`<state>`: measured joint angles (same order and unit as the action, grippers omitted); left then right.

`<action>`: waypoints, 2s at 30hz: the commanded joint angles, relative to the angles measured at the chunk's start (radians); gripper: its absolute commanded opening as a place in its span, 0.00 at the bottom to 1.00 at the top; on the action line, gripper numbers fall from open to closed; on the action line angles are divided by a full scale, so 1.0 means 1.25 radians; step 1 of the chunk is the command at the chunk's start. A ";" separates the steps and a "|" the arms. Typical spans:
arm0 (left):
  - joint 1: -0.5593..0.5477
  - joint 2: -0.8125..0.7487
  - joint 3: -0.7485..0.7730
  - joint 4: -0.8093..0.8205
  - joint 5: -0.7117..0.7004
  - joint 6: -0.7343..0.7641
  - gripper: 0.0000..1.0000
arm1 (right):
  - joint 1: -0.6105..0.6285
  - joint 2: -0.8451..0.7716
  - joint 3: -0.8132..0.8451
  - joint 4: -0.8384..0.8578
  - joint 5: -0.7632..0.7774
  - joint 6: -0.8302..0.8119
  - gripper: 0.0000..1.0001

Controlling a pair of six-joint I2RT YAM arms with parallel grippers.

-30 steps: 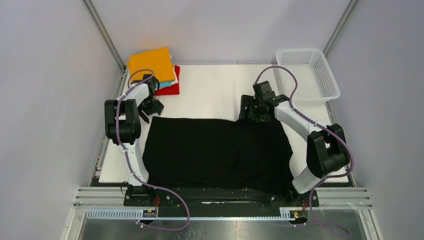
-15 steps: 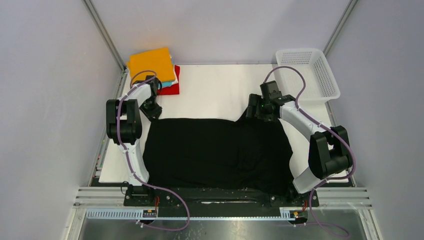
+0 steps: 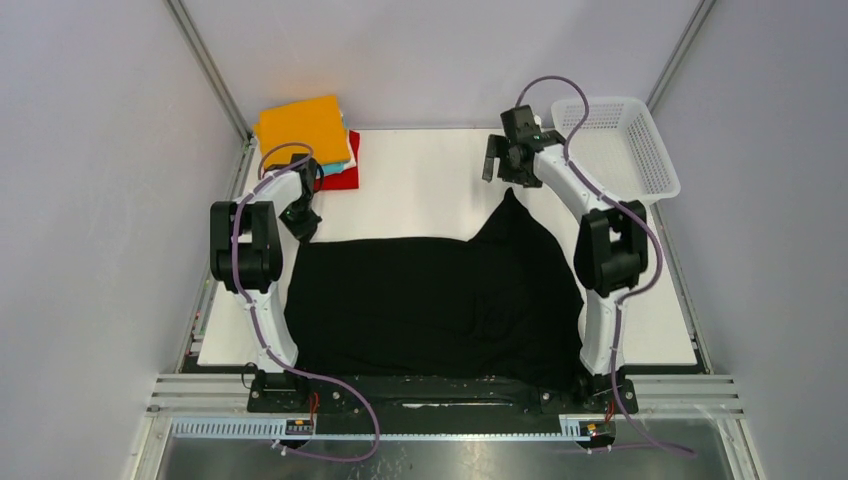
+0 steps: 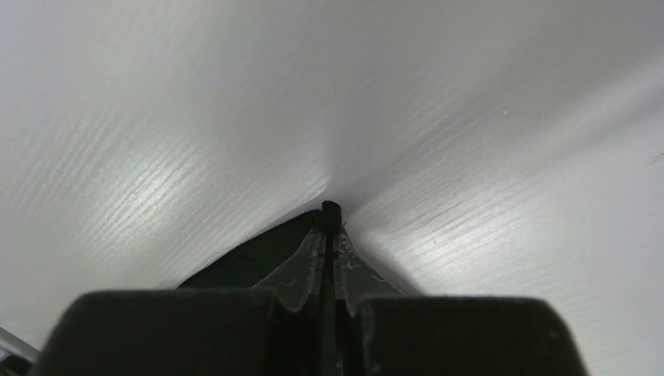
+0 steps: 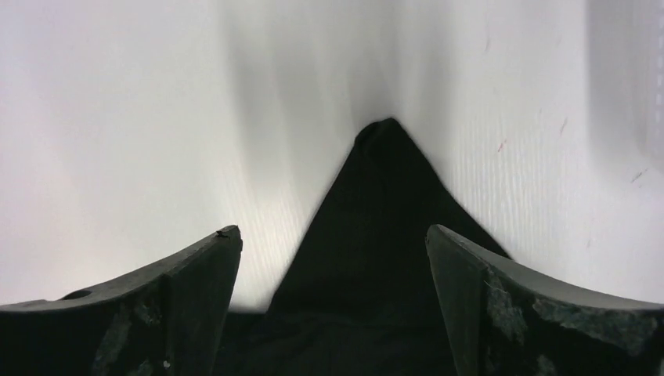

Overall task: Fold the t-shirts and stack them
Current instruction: Grab the side of the flattened tshirt furthest away from the robot with both arms, then fold the other side of the tshirt into a rectangle

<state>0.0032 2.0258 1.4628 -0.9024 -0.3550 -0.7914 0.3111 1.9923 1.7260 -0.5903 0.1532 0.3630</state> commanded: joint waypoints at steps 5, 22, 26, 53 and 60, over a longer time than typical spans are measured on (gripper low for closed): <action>0.001 -0.048 0.037 0.010 -0.049 -0.009 0.00 | -0.007 0.186 0.219 -0.199 0.118 0.020 0.91; 0.002 -0.029 0.077 0.003 -0.054 -0.007 0.00 | -0.017 0.421 0.477 -0.306 0.032 0.066 0.40; 0.003 -0.024 0.078 0.003 -0.056 -0.008 0.00 | -0.035 0.420 0.458 -0.311 0.034 0.081 0.32; 0.015 -0.111 0.034 0.031 -0.038 0.002 0.00 | -0.076 -0.067 -0.122 -0.018 -0.118 0.090 0.00; 0.023 -0.184 -0.066 0.067 -0.033 0.004 0.00 | -0.053 -0.325 -0.425 0.023 -0.161 0.121 0.00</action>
<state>0.0162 1.8854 1.4246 -0.8604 -0.3878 -0.7925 0.2249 1.7554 1.3266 -0.6186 -0.0078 0.4736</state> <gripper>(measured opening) 0.022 0.022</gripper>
